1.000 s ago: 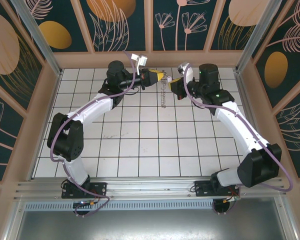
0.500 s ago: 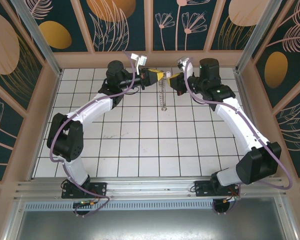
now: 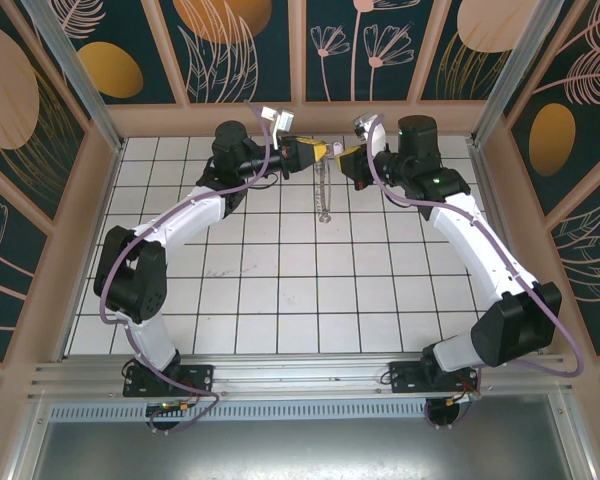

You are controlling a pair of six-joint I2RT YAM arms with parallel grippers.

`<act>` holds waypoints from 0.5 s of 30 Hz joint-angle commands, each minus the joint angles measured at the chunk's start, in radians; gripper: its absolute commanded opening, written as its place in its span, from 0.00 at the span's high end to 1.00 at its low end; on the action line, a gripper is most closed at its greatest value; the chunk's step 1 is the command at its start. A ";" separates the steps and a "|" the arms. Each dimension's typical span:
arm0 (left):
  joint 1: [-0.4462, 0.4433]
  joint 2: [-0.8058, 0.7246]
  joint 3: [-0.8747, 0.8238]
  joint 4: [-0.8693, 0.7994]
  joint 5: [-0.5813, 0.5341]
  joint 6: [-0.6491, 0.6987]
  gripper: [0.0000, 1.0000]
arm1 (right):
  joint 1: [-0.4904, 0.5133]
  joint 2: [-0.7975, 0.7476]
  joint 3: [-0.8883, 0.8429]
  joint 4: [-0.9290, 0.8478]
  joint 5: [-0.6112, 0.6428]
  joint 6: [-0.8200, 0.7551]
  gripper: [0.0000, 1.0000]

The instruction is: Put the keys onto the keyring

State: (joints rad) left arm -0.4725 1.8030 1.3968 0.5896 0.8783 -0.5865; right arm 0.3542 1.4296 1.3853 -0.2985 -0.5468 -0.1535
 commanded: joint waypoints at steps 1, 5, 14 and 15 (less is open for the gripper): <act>0.011 -0.019 0.002 0.012 -0.006 0.011 1.00 | -0.001 -0.016 0.049 -0.035 -0.016 -0.035 1.00; 0.011 -0.018 0.001 0.016 -0.005 0.010 1.00 | 0.018 0.009 0.078 -0.091 -0.030 -0.061 1.00; 0.011 -0.014 0.003 0.021 -0.005 0.005 1.00 | 0.027 -0.004 0.034 -0.113 0.016 -0.070 1.00; 0.011 -0.013 0.004 0.022 -0.004 0.004 1.00 | 0.026 -0.005 0.032 -0.110 0.014 -0.069 1.00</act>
State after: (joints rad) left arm -0.4694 1.8034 1.3968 0.5835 0.8776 -0.5869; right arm 0.3744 1.4403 1.4204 -0.3973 -0.5388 -0.2043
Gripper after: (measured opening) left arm 0.049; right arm 0.050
